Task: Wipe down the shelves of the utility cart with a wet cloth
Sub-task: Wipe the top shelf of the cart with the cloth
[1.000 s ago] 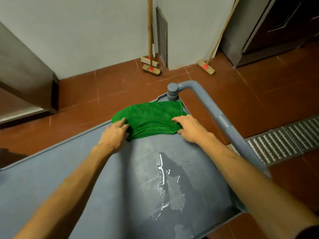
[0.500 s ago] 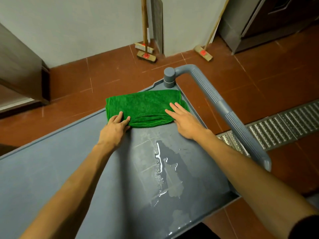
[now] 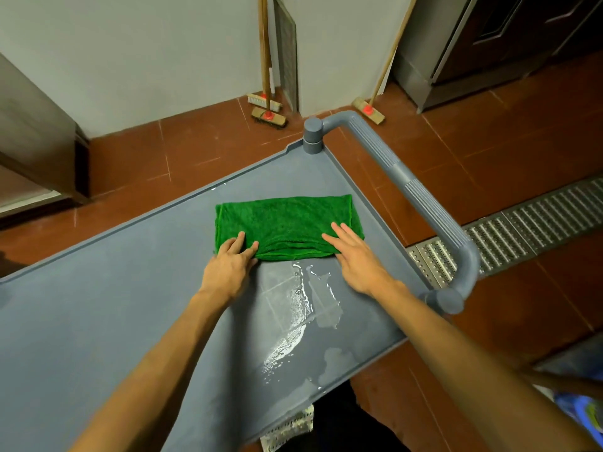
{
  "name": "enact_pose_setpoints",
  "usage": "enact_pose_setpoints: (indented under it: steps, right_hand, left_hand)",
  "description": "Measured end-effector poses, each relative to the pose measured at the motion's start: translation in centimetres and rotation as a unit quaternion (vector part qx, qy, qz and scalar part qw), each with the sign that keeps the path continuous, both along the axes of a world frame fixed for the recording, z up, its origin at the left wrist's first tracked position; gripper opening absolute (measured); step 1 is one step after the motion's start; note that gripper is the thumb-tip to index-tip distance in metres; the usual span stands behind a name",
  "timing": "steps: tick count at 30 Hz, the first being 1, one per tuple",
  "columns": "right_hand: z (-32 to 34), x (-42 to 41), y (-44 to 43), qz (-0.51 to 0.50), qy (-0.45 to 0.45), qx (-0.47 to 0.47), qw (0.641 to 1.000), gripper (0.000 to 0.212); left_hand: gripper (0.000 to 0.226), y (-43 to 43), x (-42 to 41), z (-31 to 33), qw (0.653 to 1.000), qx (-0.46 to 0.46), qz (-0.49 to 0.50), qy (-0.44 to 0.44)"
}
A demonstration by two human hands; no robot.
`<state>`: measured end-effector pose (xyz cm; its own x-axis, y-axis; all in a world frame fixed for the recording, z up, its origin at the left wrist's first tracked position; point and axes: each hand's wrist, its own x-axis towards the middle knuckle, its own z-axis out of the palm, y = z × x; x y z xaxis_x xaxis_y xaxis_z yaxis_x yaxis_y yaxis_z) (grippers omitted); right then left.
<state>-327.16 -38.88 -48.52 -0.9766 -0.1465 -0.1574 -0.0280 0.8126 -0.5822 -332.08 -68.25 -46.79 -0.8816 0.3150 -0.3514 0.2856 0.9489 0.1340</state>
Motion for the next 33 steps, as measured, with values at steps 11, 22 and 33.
enact_pose_setpoints:
  steps: [11, 22, 33]
  right_hand:
    - [-0.1, 8.1, 0.1, -0.029, -0.008, 0.002, 1.000, 0.055]
    - [1.4, 14.0, -0.7, -0.061, -0.032, 0.034, 0.997, 0.057]
    - [2.5, 16.8, -1.9, -0.081, -0.027, 0.045, 0.995, 0.046]
  left_hand:
    - [0.050, 0.1, 7.8, 0.2, 1.000, -0.001, -0.024, -0.008]
    - [0.050, -0.3, 14.5, 0.5, 1.000, 0.018, -0.026, -0.005]
    - [0.054, -1.3, 19.7, 1.2, 0.998, -0.013, -0.062, -0.002]
